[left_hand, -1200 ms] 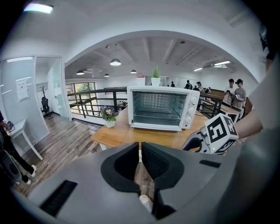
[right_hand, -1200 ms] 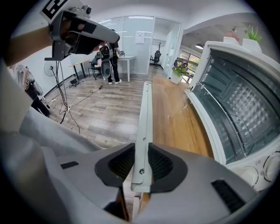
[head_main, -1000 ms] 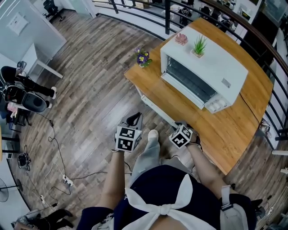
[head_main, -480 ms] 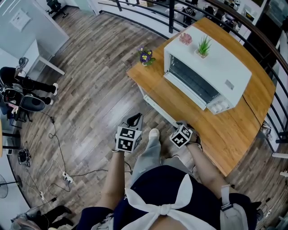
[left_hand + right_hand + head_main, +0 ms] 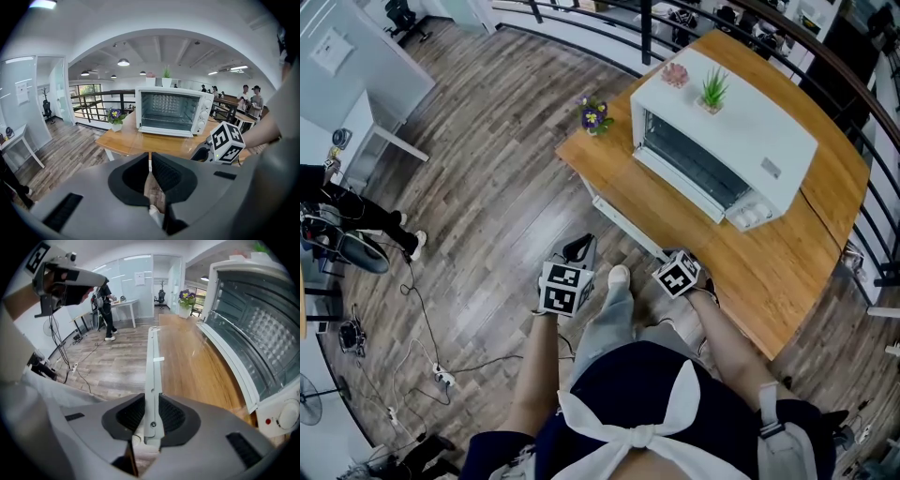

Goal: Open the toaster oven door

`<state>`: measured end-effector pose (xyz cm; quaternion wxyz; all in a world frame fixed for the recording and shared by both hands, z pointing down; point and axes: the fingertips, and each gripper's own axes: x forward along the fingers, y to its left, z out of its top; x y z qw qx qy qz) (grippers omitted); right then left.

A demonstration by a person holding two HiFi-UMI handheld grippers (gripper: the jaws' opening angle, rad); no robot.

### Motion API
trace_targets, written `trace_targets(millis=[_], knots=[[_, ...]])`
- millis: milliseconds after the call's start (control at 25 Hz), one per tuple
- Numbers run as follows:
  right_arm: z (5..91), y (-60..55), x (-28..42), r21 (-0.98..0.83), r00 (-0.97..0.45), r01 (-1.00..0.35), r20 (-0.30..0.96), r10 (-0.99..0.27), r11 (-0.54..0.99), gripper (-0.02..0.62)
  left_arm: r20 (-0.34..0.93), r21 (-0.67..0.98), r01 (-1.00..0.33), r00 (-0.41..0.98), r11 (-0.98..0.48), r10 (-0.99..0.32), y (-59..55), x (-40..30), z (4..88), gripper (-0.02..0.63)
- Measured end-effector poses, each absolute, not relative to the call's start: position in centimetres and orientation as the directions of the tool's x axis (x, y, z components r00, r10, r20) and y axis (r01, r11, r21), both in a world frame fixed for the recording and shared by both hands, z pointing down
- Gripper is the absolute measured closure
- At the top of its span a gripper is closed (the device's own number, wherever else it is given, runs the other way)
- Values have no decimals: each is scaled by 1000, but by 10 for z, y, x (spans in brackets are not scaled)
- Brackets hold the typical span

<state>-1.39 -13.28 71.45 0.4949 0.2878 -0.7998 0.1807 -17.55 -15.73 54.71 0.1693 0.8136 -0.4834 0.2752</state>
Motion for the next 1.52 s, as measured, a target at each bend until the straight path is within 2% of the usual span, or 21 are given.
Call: trace_targets(millis=[160,440,1000,1200,1520], knots=[[703,-138,-10,-97,-415,-693,864,-285,714,491,606,9,-873,392,-487,-692,-159,-170,545,572],[678,-146,0,-133,-461,-750,808,-368,647,496,592,13,-864,411,-503,-693,-160,-158,540,572],[602,-157,4,-106,-529,-774,649,-547,624,529,516,13,-854,451,-520,-728,-162,-120,520,572],[578,-157,4,-124,-561,-775,585,-585,619,552,462,26,-859,463,-511,-756,-164,-108,506,575],[545,-152,8,-86,-564,-783,514,-646,615,589,446,7,-847,478,-531,-756,-154,-87,500,577]])
